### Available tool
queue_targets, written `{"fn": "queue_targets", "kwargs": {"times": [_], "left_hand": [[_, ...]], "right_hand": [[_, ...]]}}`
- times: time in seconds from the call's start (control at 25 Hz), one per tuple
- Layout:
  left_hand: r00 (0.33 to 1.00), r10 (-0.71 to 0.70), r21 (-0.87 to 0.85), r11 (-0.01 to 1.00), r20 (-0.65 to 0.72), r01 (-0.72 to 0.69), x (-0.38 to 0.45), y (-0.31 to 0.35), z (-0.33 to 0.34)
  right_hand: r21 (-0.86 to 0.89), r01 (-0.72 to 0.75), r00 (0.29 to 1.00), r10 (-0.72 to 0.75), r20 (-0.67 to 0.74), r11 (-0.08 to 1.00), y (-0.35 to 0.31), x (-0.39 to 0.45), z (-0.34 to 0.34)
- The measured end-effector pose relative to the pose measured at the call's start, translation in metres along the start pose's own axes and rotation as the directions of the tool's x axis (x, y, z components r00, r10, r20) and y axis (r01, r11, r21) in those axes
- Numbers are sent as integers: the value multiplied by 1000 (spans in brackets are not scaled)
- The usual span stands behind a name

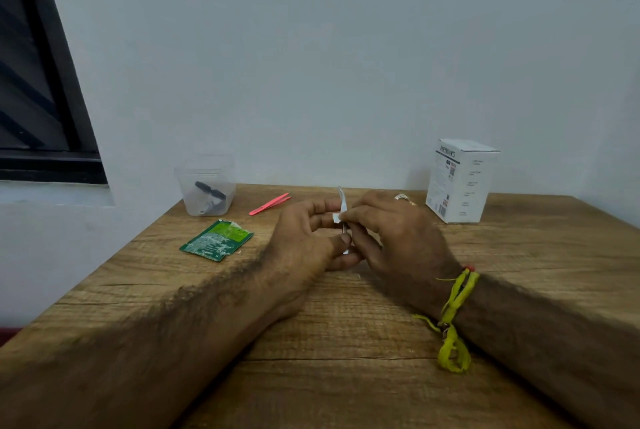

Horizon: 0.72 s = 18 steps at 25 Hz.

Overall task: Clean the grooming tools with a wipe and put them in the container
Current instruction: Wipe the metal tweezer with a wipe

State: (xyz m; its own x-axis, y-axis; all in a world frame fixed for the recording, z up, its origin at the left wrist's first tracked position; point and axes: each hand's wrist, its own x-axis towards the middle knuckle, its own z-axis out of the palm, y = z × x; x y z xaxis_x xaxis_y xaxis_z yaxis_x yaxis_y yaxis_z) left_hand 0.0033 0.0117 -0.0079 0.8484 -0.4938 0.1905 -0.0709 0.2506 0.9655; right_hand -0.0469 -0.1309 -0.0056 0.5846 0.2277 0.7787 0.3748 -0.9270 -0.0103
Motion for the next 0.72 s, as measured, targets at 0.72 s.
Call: {"fn": "queue_targets", "kwargs": {"times": [0.72], "left_hand": [[983,-74,24,997,-171,79,7,6,-8]], "right_hand": [[-102,191,977,-179,120,976,-11,-1,-5]]}}
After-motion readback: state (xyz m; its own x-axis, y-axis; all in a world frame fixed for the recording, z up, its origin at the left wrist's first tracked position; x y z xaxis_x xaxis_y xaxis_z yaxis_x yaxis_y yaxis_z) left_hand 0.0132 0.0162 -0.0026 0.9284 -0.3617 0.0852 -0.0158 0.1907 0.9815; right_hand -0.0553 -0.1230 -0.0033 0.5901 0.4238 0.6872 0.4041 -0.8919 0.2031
